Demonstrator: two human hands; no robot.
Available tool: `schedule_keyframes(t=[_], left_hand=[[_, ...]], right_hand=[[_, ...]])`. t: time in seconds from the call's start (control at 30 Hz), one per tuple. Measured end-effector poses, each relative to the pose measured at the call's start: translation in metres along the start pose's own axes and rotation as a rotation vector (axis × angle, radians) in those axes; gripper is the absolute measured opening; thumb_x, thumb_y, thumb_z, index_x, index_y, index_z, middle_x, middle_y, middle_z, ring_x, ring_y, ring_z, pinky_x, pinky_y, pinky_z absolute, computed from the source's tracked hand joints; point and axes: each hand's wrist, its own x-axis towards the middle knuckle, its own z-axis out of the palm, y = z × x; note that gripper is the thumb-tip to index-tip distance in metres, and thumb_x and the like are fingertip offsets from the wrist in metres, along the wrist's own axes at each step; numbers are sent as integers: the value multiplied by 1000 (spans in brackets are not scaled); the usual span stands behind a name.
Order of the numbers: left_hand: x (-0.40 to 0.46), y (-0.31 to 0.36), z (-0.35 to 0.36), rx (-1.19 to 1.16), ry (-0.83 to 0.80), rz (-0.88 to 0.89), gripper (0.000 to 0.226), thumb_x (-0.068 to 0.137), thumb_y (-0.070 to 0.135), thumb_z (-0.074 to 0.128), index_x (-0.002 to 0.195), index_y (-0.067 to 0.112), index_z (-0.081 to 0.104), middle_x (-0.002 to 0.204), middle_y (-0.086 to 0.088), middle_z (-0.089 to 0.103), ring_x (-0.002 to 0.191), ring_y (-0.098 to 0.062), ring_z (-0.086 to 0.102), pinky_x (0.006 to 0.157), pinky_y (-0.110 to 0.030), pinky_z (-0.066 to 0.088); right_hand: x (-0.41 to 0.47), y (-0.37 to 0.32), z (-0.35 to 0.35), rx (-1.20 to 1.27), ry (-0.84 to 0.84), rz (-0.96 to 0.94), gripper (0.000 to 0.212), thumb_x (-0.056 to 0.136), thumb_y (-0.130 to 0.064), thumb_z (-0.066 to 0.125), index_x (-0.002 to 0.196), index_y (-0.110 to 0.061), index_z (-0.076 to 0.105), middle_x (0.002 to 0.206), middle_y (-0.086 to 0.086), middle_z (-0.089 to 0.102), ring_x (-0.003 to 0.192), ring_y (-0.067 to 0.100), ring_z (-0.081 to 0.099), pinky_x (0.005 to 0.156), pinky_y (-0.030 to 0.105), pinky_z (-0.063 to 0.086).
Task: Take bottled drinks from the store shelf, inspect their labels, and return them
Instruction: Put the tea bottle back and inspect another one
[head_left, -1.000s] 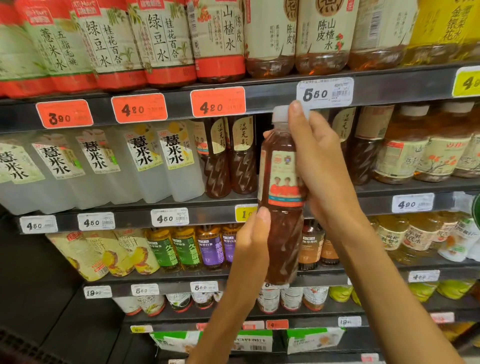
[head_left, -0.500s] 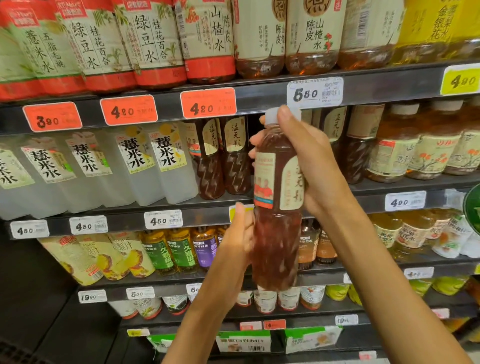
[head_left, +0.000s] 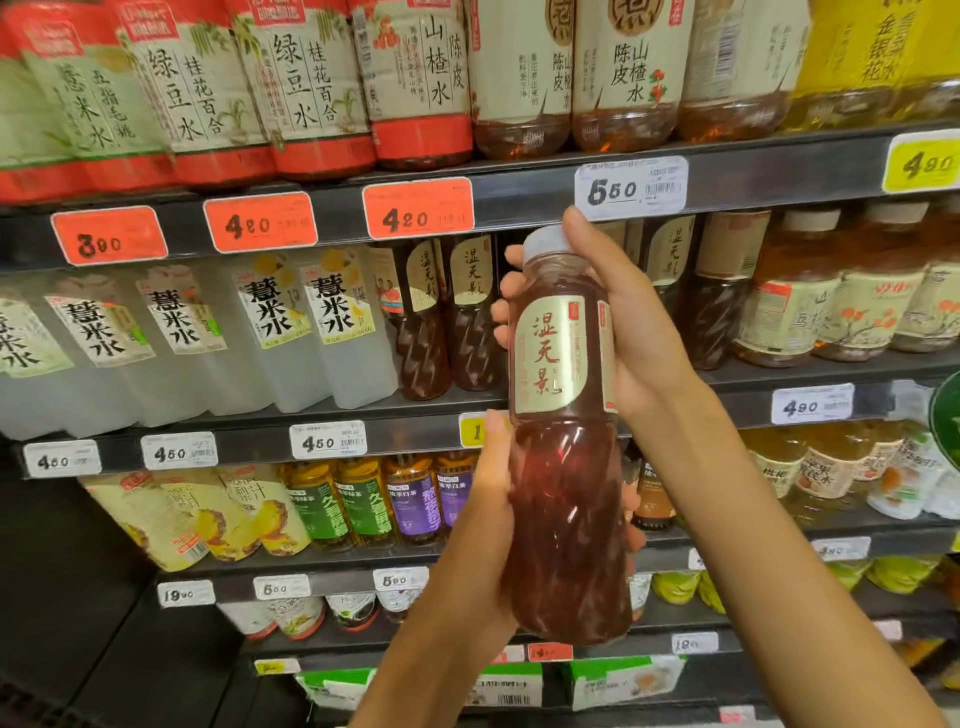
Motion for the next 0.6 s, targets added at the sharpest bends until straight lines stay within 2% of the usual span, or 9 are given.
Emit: schedule_keyframes(t=[0.07, 0.2, 0.3, 0.37, 0.43, 0.5, 0.6], left_hand=[[-4, 3, 2, -9, -40, 8, 76, 86, 71, 29, 107, 12, 72, 94, -14, 70, 82, -23, 68, 78, -38, 58], [-12, 10, 6, -37, -88, -4, 67, 83, 57, 54, 125, 5, 60, 110, -17, 67, 98, -27, 66, 86, -41, 55], [-14, 11, 10, -154, -122, -36, 65, 81, 45, 66, 127, 0, 58, 116, -23, 65, 101, -31, 66, 87, -42, 54], [-16, 12, 12, -224, -148, -50, 69, 79, 41, 73, 131, 1, 54, 120, -23, 62, 108, -32, 63, 92, -43, 51], [-17, 14, 13, -220, -157, -39, 70, 80, 41, 73, 135, 4, 51, 124, -21, 61, 113, -30, 60, 101, -42, 46], [-16, 12, 11, -254, -177, -28, 67, 83, 40, 70, 135, 3, 49, 122, -22, 61, 112, -31, 61, 102, -41, 45], [-19, 15, 11, -352, -176, 6, 65, 82, 37, 72, 131, -2, 53, 117, -26, 61, 107, -33, 63, 99, -42, 48]], right_hand=[[2, 1, -6, 86, 45, 58, 39, 93, -44, 49, 96, -6, 58, 76, 7, 63, 68, 19, 63, 66, 30, 57], [4, 10, -22, 189, 195, 157, 40, 93, -44, 50, 95, -4, 56, 77, 8, 61, 68, 20, 63, 67, 30, 57], [6, 22, -33, 147, 319, 209, 42, 94, -41, 49, 107, -1, 52, 80, 11, 62, 70, 22, 62, 66, 34, 56], [6, 27, -37, 127, 347, 232, 39, 95, -39, 47, 113, -4, 47, 80, 14, 61, 69, 24, 63, 64, 34, 56], [6, 30, -38, 162, 365, 287, 40, 96, -38, 44, 107, 0, 50, 78, 17, 62, 65, 25, 64, 59, 31, 57], [5, 32, -41, 162, 371, 325, 48, 96, -38, 42, 94, 8, 56, 77, 17, 63, 65, 25, 65, 60, 31, 56], [0, 33, -43, 136, 351, 322, 39, 95, -39, 42, 105, -3, 50, 85, 15, 61, 75, 24, 62, 71, 35, 50]])
